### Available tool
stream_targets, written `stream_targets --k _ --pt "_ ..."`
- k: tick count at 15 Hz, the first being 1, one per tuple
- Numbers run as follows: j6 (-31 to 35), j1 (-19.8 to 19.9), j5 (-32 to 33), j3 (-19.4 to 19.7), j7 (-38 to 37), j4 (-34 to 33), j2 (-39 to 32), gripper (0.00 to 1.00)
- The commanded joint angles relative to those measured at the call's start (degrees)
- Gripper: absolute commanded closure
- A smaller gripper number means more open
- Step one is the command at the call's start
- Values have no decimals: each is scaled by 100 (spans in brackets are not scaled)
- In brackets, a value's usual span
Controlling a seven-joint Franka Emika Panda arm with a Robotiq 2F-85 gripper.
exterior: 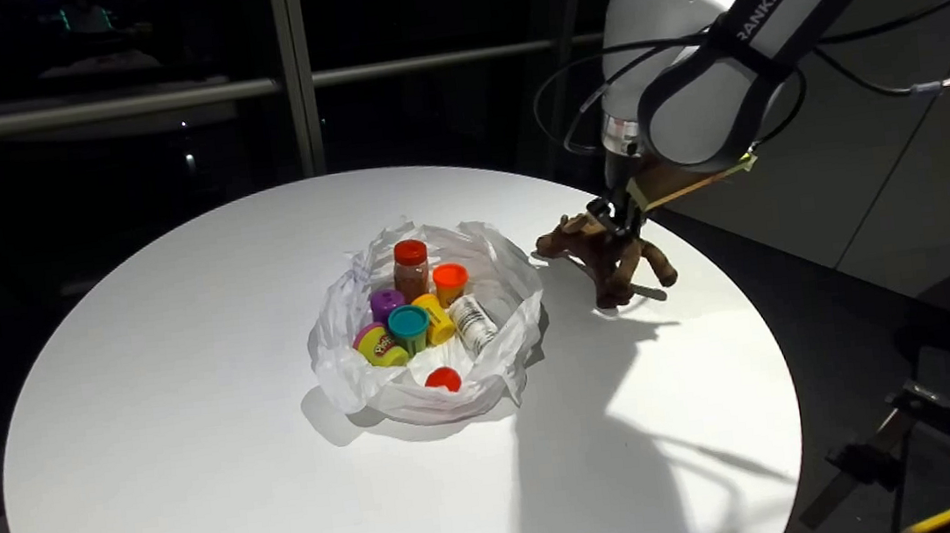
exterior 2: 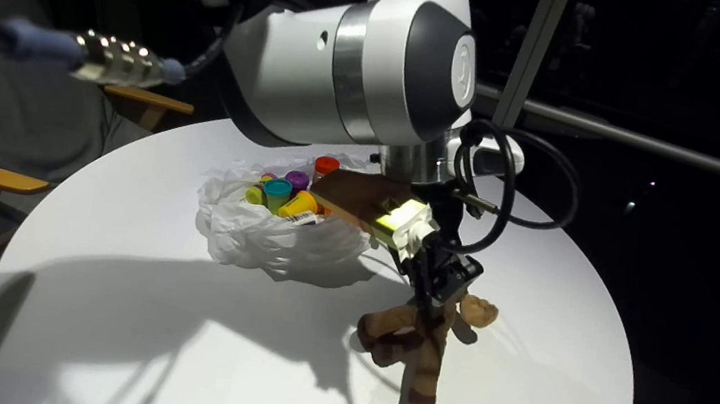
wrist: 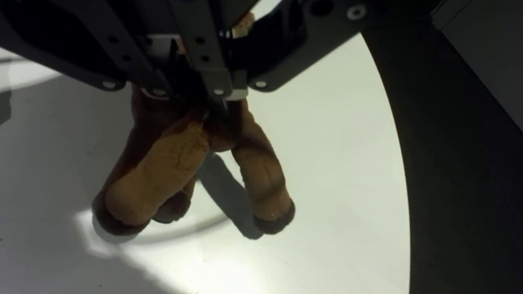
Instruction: Put the objects on the table into the plastic bag.
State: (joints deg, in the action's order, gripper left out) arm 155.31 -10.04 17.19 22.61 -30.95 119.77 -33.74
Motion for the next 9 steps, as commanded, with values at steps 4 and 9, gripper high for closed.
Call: stream_targets --k 4,9 --pt "518 -1147 1489 1080 -1311 757 1793 89" --pt "209 -697 1620 -336 -1209 1102 3217 89"
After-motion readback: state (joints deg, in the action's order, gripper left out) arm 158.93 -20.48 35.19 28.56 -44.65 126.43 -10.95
